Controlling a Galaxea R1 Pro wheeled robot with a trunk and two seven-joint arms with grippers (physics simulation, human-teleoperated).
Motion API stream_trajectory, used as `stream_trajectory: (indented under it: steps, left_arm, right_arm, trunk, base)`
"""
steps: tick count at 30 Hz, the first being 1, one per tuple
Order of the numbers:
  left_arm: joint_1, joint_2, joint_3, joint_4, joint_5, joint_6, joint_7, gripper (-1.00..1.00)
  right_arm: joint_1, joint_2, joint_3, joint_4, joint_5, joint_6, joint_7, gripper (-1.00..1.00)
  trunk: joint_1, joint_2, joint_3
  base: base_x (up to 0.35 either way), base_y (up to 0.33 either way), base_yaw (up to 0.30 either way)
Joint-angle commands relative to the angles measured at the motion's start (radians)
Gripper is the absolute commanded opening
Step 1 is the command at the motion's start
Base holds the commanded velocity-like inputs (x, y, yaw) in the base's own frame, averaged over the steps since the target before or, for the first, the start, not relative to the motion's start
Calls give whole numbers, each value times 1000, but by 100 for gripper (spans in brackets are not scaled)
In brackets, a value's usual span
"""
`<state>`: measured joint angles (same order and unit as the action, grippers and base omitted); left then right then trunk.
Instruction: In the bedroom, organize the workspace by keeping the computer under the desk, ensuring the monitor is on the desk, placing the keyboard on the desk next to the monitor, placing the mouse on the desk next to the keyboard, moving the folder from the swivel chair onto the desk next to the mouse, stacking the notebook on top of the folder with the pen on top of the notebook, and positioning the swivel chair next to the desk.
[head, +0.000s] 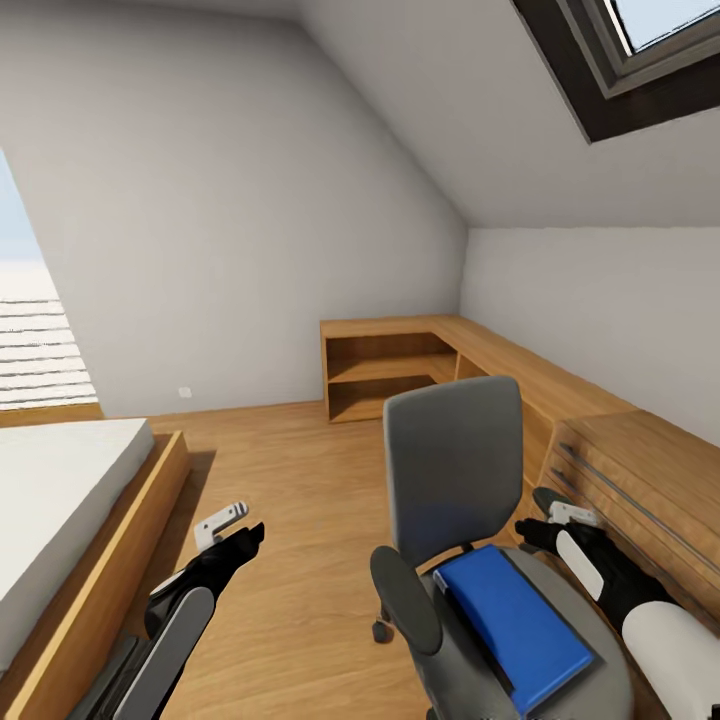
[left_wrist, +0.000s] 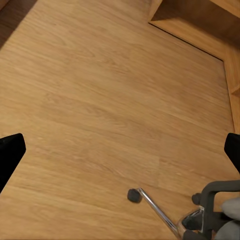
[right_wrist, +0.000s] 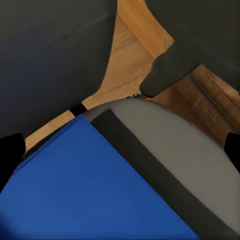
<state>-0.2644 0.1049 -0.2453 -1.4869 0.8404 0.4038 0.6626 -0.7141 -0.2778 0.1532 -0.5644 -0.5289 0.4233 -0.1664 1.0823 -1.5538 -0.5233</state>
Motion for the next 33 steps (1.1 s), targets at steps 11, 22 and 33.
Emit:
stream_trajectory:
  steps: [11, 22, 33]
  left_arm:
    - [-1, 0, -5, -10, 11, 1, 8, 100]
    - [-1, 1, -8, -28, 26, 3, 8, 100]
    - [11, 1, -9, -51, 28, 4, 8, 100]
  right_arm:
    - [-1, -1, 8, 12, -10, 1, -9, 100]
    - [-1, -1, 9, 12, -9, -6, -8, 100]
    - [-1, -1, 9, 8, -11, -7, -5, 100]
  trunk:
    - [42, -78, -36]
    - [84, -155, -70]
    - [127, -232, -105]
  base:
    - [0, 0, 0]
    - [0, 0, 0]
    - [0, 0, 0]
